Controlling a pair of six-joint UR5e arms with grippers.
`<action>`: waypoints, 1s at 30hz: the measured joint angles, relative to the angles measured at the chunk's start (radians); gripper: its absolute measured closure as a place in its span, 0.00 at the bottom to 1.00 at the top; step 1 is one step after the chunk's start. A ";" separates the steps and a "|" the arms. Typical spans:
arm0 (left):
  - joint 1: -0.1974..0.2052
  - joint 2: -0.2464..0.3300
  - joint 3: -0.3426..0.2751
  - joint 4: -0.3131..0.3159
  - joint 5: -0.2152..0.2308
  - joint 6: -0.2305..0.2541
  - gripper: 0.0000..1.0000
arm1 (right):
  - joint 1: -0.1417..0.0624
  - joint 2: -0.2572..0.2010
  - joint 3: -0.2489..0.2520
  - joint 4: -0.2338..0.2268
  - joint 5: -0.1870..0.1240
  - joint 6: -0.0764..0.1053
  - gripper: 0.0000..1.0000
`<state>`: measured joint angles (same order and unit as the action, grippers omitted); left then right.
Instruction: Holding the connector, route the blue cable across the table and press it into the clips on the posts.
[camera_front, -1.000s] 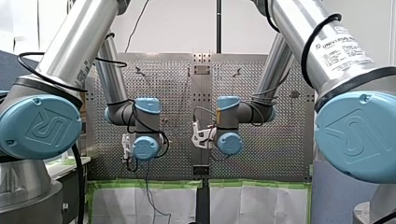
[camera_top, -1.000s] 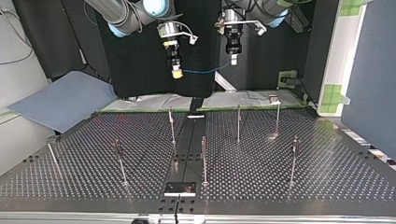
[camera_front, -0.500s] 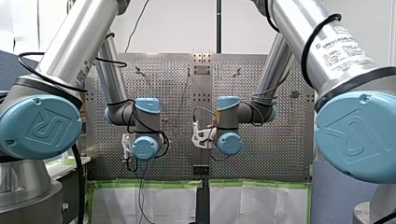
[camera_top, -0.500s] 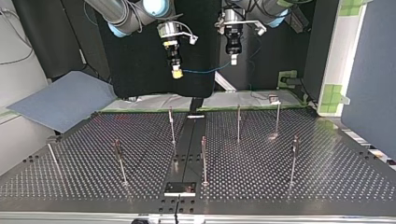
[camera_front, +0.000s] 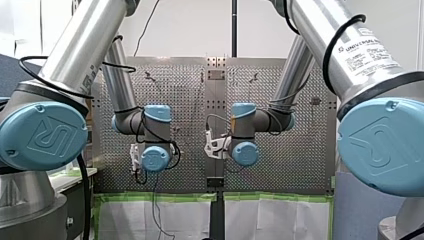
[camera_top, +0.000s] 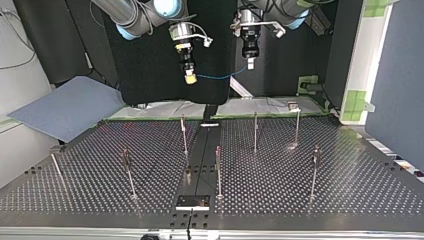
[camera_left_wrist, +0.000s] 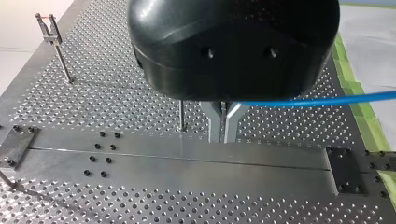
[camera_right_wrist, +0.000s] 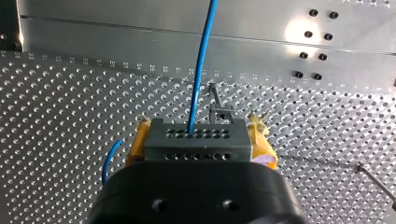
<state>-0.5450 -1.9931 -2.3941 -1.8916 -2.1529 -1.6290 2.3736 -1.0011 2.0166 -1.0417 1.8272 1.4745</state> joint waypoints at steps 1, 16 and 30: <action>0.000 0.000 0.000 0.000 0.000 0.000 0.98 | 0.000 0.000 0.000 0.000 0.000 0.000 1.00; -0.007 -0.008 0.007 -0.007 -0.007 -0.008 0.98 | 0.002 0.002 -0.002 0.002 0.002 0.002 1.00; -0.095 -0.122 0.100 -0.123 -0.140 -0.150 0.98 | 0.031 0.012 -0.114 0.138 0.068 0.021 1.00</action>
<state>-0.6403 -2.1146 -2.2943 -2.0143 -2.2929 -1.7793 2.4043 -0.9889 1.9024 -0.9034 1.8955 1.4959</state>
